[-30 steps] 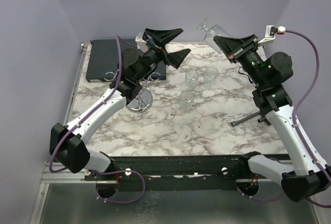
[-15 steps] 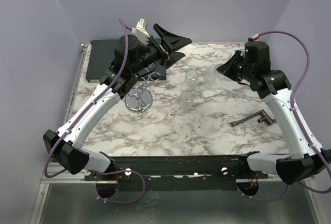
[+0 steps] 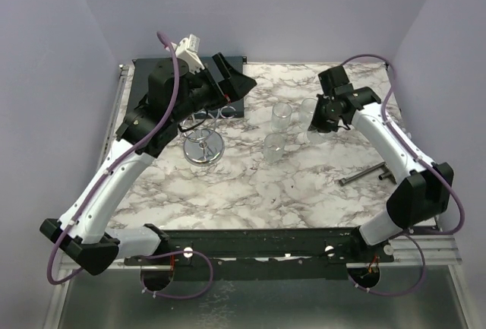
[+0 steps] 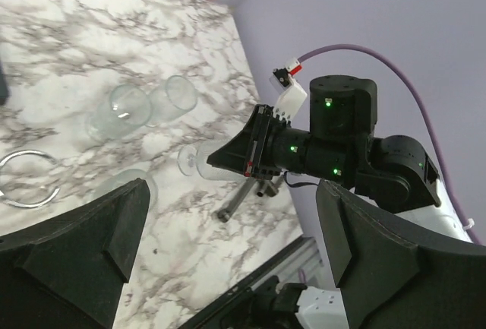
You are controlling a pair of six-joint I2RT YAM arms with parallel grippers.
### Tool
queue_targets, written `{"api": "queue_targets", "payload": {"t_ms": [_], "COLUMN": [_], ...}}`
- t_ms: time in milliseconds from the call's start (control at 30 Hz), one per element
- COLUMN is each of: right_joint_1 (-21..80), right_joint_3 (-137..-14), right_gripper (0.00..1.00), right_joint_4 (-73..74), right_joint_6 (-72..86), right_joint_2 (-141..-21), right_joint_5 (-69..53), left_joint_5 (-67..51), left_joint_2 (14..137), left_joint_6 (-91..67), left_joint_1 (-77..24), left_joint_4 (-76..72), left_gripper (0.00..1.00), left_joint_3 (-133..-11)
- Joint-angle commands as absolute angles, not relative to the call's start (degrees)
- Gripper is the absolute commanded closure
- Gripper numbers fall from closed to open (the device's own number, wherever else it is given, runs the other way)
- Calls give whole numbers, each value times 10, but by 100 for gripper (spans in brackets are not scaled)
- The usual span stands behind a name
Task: Take the wine glass off the wine glass rack
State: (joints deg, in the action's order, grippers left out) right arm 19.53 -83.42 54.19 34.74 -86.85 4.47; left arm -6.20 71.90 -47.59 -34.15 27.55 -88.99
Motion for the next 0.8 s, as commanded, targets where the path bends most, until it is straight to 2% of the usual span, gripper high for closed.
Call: {"api": "queue_targets", "payload": {"t_ms": [0, 333, 767], "right_joint_1": [214, 240, 242], "right_joint_3": [-865, -888, -879], "right_gripper": [99, 100, 99], "right_joint_4": [550, 555, 553], "right_joint_6": [336, 332, 327], "right_joint_2": [-904, -998, -1044], "right_joint_5": [83, 96, 100], "left_joint_5": [18, 45, 49], "left_joint_2": [681, 648, 643], "left_joint_6": [-402, -385, -384], "left_joint_1": [-340, -340, -339], "left_joint_4": [343, 369, 375], "left_gripper": [1, 1, 1], "left_joint_3": [-897, -883, -879]}}
